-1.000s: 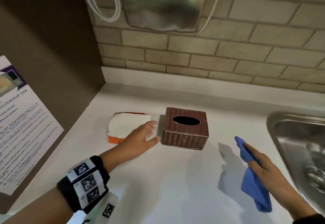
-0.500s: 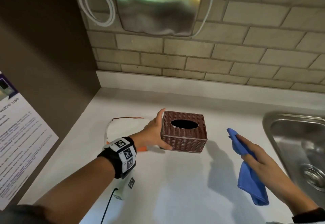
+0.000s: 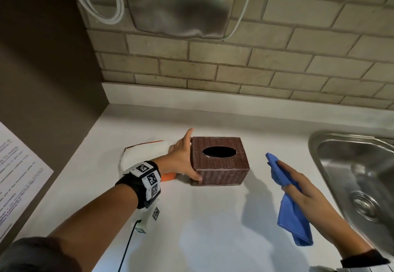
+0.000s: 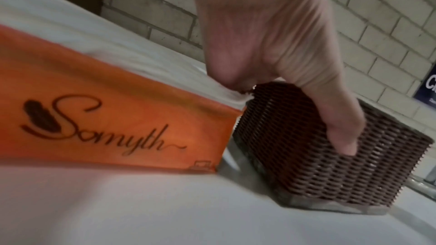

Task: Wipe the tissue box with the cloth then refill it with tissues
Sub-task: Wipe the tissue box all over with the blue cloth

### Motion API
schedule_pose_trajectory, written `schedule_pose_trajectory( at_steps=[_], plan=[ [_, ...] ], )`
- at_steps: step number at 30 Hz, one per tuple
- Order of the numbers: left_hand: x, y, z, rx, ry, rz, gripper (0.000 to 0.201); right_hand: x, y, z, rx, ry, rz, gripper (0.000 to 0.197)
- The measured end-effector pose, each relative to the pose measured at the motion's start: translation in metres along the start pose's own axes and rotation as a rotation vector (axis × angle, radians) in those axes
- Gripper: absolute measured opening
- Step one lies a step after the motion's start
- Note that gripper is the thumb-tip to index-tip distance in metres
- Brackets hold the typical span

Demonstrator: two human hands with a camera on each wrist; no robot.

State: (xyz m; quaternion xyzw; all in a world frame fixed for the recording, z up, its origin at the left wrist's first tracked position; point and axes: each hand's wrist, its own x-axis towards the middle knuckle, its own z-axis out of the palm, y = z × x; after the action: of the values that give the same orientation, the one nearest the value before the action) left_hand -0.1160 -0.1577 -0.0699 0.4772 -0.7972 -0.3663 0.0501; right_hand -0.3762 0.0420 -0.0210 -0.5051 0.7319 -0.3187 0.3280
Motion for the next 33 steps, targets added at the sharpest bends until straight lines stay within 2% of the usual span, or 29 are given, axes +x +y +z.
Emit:
schedule_pose_trajectory(
  at_steps=[4,8,11,13,16,18,21,23,26,28,33],
  plan=[
    [-0.002,-0.001,0.005,-0.042,0.035,0.049,0.132,-0.001,0.001,0.001,0.05,0.023,0.003,0.047],
    [-0.007,0.007,0.005,-0.332,0.093,0.068,0.117,-0.006,-0.002,0.008,0.145,0.052,0.005,0.045],
    [-0.015,0.015,0.0,-0.404,0.173,0.04,0.117,-0.008,-0.014,0.012,0.193,0.097,-0.034,0.046],
    [-0.022,0.016,-0.002,-0.469,0.23,-0.005,0.122,-0.01,-0.025,0.014,0.215,0.141,-0.083,0.049],
    [-0.034,0.015,-0.001,-0.628,0.295,-0.03,0.118,-0.014,-0.041,0.02,0.248,0.222,-0.172,0.052],
    [-0.041,0.014,0.001,-0.779,0.309,-0.039,0.108,-0.018,-0.049,0.027,0.233,0.276,-0.248,0.055],
    [-0.051,0.02,0.003,-0.935,0.341,-0.036,0.082,-0.022,-0.057,0.043,0.17,0.341,-0.394,0.054],
    [-0.056,0.025,0.004,-0.992,0.383,-0.023,0.085,-0.025,-0.063,0.058,0.111,0.339,-0.467,0.051],
    [-0.061,0.034,0.004,-1.029,0.42,0.0,0.079,-0.029,-0.072,0.078,-0.001,0.262,-0.57,0.056],
    [-0.065,0.036,0.005,-1.015,0.427,0.03,0.086,-0.029,-0.078,0.082,-0.02,0.245,-0.621,0.056],
    [-0.081,0.039,0.008,-0.826,0.425,0.111,0.092,-0.025,-0.093,0.065,-0.021,0.355,-0.648,0.055]
  ],
)
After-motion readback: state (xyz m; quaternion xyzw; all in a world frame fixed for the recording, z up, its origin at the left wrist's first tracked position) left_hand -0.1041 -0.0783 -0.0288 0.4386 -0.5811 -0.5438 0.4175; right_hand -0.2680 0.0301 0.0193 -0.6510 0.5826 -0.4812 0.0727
